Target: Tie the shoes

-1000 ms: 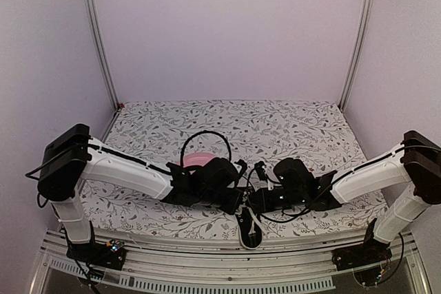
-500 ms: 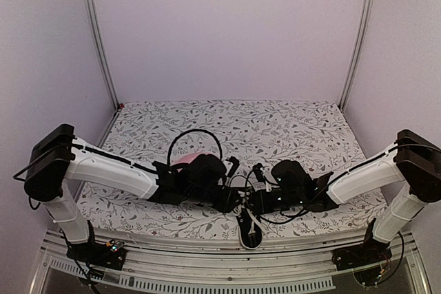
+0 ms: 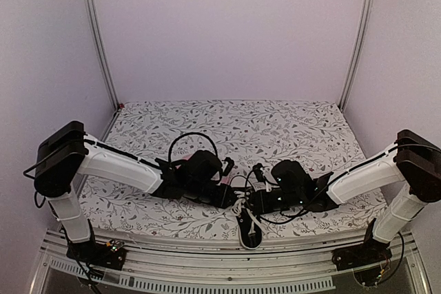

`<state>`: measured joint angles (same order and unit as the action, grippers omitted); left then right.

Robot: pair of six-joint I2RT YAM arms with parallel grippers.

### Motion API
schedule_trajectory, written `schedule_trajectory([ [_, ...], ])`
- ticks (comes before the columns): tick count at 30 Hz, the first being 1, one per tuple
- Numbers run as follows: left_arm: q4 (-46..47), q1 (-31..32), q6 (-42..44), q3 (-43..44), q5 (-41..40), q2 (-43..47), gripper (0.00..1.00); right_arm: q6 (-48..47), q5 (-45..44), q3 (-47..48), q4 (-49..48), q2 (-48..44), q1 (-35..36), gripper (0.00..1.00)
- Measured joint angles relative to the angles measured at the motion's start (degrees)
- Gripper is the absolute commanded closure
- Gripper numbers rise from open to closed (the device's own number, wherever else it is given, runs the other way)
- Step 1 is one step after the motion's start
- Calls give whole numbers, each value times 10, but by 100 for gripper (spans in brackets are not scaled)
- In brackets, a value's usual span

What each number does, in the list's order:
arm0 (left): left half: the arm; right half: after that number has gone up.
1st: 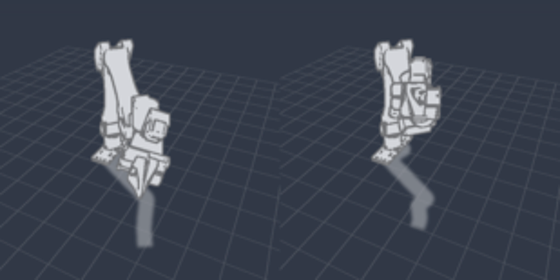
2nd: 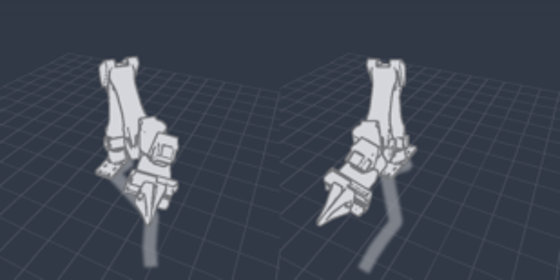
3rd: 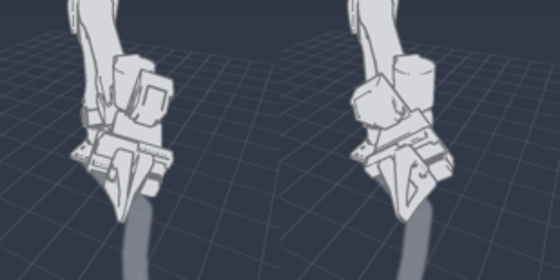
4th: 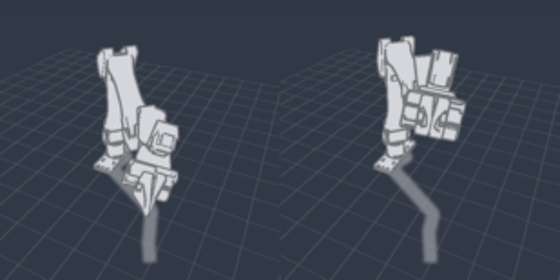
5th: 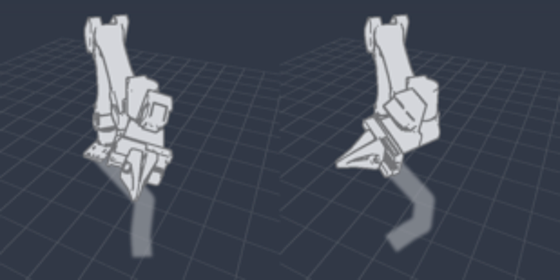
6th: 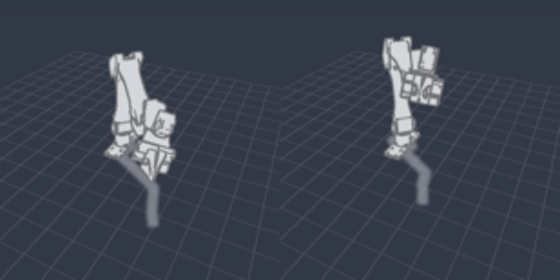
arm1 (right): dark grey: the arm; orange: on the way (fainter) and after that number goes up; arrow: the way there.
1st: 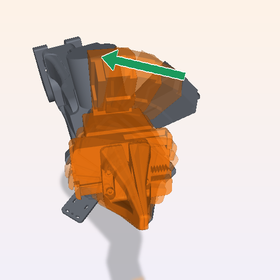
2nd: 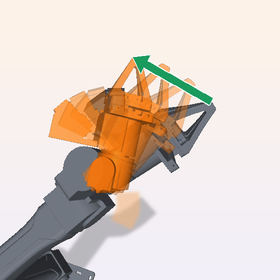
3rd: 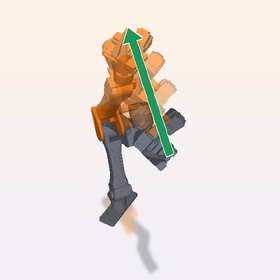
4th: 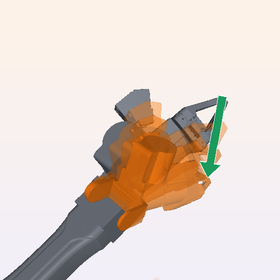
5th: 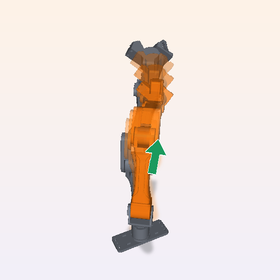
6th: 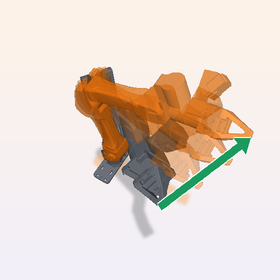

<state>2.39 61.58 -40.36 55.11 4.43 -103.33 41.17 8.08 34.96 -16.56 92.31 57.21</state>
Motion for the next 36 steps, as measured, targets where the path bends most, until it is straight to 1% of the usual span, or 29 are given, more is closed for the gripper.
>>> schedule_trajectory([
  [7,6,-2,-2,9,27,-16,77,0,0,0,0,0,0,98],
  [31,119,-2,-43,-19,103,-33,74,0,0,0,0,0,0,98],
  [36,147,-4,-51,-27,120,-44,78,0,0,0,0,0,0,98],
])
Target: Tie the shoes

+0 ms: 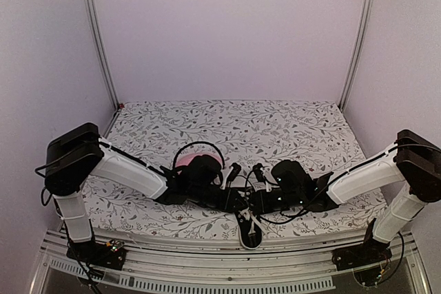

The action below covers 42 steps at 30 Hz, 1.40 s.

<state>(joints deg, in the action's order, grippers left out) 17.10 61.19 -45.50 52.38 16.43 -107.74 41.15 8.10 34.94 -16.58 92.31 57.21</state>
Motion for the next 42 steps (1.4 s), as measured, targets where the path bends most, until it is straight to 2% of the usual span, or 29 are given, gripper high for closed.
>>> schedule_trajectory([
  [9,47,-6,-15,-19,25,-7,100,0,0,-1,0,0,0,98],
  [20,79,-14,-28,-45,21,-7,100,0,-2,-12,-2,-19,0,97],
  [23,88,-14,-30,-50,19,-5,100,-1,-7,-17,3,-32,0,86],
  [25,87,-15,-33,-55,13,1,100,-1,-12,-20,16,-48,0,75],
  [30,87,-18,-38,-58,9,5,100,-15,-25,-30,48,-97,-2,59],
  [36,89,-19,-41,-62,9,5,100,-42,-33,-35,67,-138,19,55],
  [42,92,-19,-42,-64,9,5,100,-70,-49,-9,99,-108,59,55],
])
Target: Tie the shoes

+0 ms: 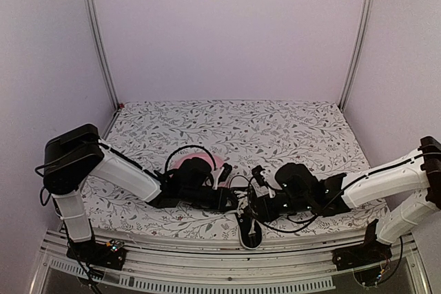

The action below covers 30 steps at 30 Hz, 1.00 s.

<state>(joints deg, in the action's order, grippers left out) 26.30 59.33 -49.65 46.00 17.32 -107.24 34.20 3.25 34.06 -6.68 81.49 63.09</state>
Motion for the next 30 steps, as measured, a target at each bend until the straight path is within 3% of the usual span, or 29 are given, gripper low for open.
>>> schedule_trajectory([
  [6,0,0,-1,0,0,0,100,-21,-26,51,22,59,23,61],
  [10,0,0,-1,0,0,2,100,-22,-52,73,40,79,26,86],
  [12,0,-1,-1,-1,0,4,100,-19,-68,79,51,80,26,94],
  [19,-4,-1,-1,-1,-11,6,100,-4,-108,85,84,77,25,97],
  [30,-9,-1,-1,-1,-33,27,100,9,-95,85,92,51,2,97],
])
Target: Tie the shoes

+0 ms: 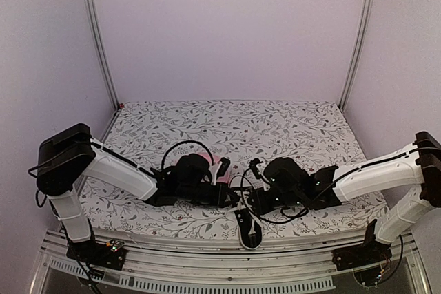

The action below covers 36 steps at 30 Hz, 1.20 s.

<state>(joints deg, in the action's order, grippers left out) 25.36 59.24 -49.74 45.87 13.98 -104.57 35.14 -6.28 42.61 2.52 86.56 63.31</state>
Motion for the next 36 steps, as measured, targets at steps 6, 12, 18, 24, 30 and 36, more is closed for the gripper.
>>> schedule_trajectory([
  [6,-3,0,0,0,-10,10,100,0,21,-2,-6,-17,-16,97],
  [12,-2,0,-1,0,-17,11,100,5,47,-18,-26,-19,-34,97],
  [18,17,0,-1,-12,-16,16,100,10,86,-41,-63,-23,-50,97],
  [24,43,0,-3,-28,3,18,100,-5,134,-59,-93,-31,-59,98],
  [30,52,0,-4,-28,24,4,100,-16,160,-59,-103,-20,-65,98],
  [36,46,0,-9,-28,29,-6,93,-17,176,-59,-110,10,-67,98],
])
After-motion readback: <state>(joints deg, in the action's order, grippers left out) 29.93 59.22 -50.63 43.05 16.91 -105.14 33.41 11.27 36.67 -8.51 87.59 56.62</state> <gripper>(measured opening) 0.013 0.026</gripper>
